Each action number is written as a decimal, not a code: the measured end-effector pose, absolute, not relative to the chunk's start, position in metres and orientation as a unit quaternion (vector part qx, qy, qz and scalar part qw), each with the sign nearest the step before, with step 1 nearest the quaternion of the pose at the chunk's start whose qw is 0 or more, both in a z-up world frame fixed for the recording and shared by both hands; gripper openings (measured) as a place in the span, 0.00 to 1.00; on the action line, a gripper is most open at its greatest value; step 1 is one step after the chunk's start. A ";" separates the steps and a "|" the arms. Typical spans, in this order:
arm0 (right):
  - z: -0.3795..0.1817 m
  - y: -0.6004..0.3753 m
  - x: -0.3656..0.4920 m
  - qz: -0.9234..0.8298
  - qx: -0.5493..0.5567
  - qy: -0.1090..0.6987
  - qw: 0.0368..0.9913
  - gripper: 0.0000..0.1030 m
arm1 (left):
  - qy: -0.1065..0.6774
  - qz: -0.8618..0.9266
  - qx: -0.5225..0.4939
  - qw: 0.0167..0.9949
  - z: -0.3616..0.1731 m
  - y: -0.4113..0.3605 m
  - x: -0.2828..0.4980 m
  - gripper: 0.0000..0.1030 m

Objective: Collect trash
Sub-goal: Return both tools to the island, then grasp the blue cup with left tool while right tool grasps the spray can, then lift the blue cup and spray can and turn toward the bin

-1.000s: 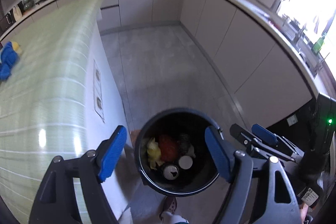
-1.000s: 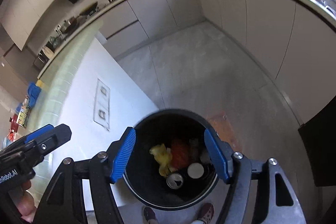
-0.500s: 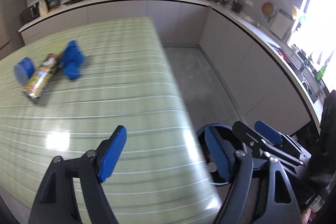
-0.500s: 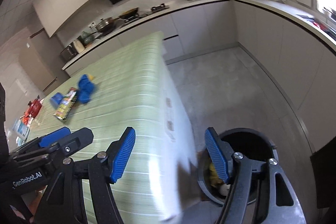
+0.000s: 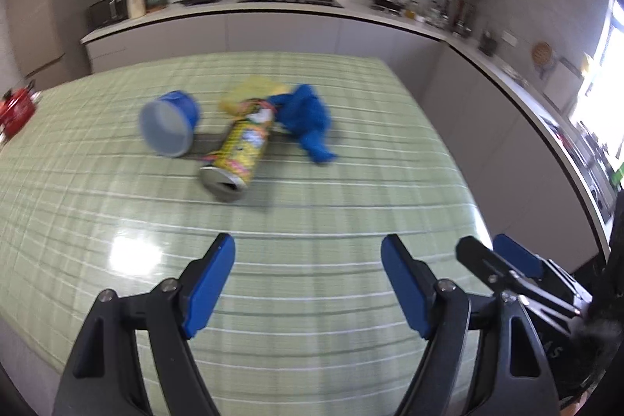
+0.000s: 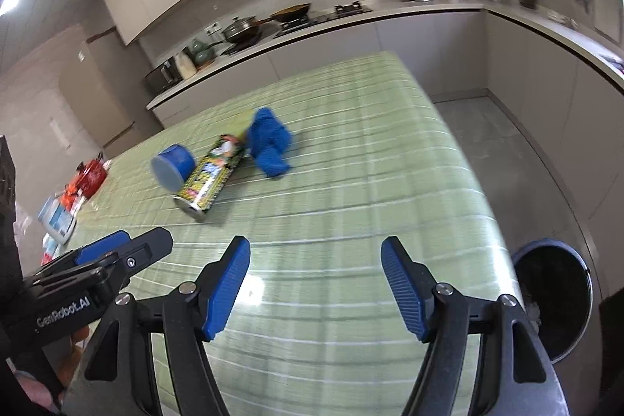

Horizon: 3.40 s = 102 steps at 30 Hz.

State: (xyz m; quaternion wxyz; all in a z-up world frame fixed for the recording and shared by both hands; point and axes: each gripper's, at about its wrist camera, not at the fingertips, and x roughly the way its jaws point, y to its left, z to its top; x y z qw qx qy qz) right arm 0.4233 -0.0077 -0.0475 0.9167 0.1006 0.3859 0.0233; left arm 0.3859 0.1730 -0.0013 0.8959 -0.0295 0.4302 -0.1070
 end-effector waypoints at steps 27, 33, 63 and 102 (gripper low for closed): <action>-0.066 0.102 0.540 0.044 0.119 0.401 0.907 0.70 | 0.431 -0.078 -0.013 0.899 -0.021 0.294 0.521 0.76; -0.072 0.125 0.561 0.014 0.125 0.404 0.906 0.70 | 0.433 -0.127 0.007 0.892 -0.022 0.295 0.560 0.76; -0.131 0.151 0.630 -0.009 0.131 0.475 0.870 0.70 | 0.468 -0.181 -0.018 0.865 -0.057 0.324 0.617 0.72; -0.135 0.107 0.575 0.032 0.086 0.487 0.869 0.54 | 0.457 -0.143 0.020 0.878 -0.059 0.293 0.520 0.72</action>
